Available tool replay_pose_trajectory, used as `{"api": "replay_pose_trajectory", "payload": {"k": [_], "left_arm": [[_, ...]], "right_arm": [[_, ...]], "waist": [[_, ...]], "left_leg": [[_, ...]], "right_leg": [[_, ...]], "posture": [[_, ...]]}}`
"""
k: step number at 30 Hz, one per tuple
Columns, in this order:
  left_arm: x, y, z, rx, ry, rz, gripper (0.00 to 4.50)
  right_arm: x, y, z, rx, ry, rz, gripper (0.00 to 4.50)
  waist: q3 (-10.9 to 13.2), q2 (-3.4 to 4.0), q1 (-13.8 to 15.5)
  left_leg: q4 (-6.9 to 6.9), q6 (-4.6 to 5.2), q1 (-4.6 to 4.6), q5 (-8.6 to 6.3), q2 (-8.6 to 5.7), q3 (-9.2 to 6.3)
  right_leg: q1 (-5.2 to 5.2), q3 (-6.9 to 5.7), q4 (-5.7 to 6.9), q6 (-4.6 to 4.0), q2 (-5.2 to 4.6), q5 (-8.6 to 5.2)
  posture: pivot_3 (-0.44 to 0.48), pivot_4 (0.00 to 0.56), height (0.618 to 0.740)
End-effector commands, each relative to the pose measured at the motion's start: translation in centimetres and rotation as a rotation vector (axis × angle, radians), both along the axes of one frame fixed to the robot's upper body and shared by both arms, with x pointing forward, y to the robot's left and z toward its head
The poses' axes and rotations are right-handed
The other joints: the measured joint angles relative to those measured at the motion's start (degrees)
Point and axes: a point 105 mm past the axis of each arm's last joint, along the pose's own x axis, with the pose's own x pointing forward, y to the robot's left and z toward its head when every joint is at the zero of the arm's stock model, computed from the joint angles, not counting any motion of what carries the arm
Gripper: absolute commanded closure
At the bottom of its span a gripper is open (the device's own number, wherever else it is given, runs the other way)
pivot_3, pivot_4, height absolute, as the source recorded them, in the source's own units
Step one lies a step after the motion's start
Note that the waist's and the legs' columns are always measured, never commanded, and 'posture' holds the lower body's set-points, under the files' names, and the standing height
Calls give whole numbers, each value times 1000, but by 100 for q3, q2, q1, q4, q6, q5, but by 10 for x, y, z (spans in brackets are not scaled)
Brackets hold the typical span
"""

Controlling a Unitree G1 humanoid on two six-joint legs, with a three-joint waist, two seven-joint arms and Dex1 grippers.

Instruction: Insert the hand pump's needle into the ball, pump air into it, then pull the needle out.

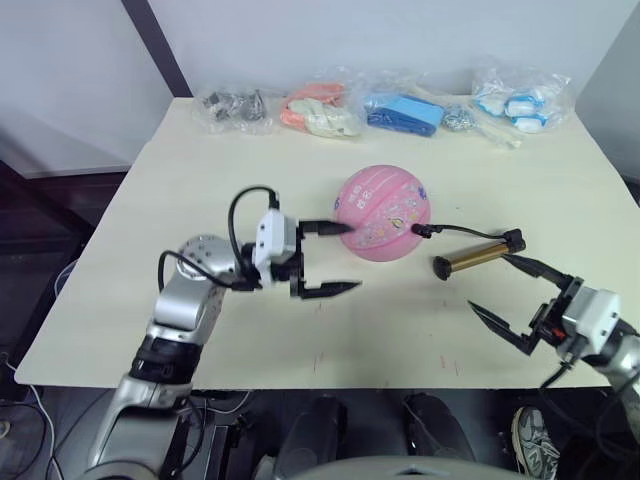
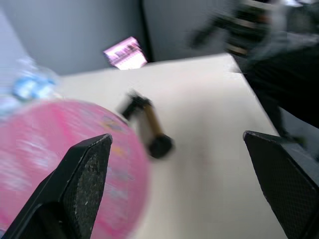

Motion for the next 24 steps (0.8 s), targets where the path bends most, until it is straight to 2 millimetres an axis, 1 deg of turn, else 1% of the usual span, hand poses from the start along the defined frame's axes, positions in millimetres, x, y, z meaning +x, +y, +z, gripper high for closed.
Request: {"api": "replay_pose_trajectory", "payload": {"k": [1,4,6,9,14,18,21,24], "left_arm": [[14,-1,19,-62,-21,65,0],[30,-9,34,-102,4,119,0],[41,-11,39,-114,5,165,0],[57,-20,46,-122,17,223,0],[76,-35,50,-74,4,278,0],[89,-44,53,-75,42,311,0],[95,-54,51,-45,50,321,0],[97,-61,46,-23,67,314,0]], "right_arm": [[-10,6,23,86,-13,42,40],[-16,11,32,140,-5,59,40],[-17,12,34,142,-7,59,40],[-19,10,33,139,-11,42,40],[-18,4,31,130,-18,-4,40],[-19,0,30,142,-11,-26,40],[-19,-5,28,136,-4,-46,40],[-20,-6,29,135,-4,-49,40]], "waist": [[0,-2,-30],[5,-10,-14],[8,-15,-7],[11,-20,2],[13,-24,3],[14,-26,0],[15,-26,-7],[15,-26,-14]], "left_leg": [[3,11,9,-6,-1,11],[6,9,12,-5,1,3],[7,6,10,-4,3,-3],[7,-14,8,8,2,0],[10,-18,4,10,0,-1],[12,-19,3,11,0,0],[12,-19,2,11,0,2],[12,-20,1,11,0,4]], "right_leg": [[1,10,10,0,0,0],[-1,5,22,0,9,-1],[-2,1,23,0,15,-1],[-2,4,20,0,15,-1],[-5,3,22,0,16,-1],[-5,3,23,0,16,-1],[-8,5,24,0,16,-1],[-11,7,27,1,16,-1]], "posture": [[0,150,740],[0,150,740],[0,150,740],[0,150,740],[0,150,740],[0,150,740],[0,150,740],[0,150,740]]}}
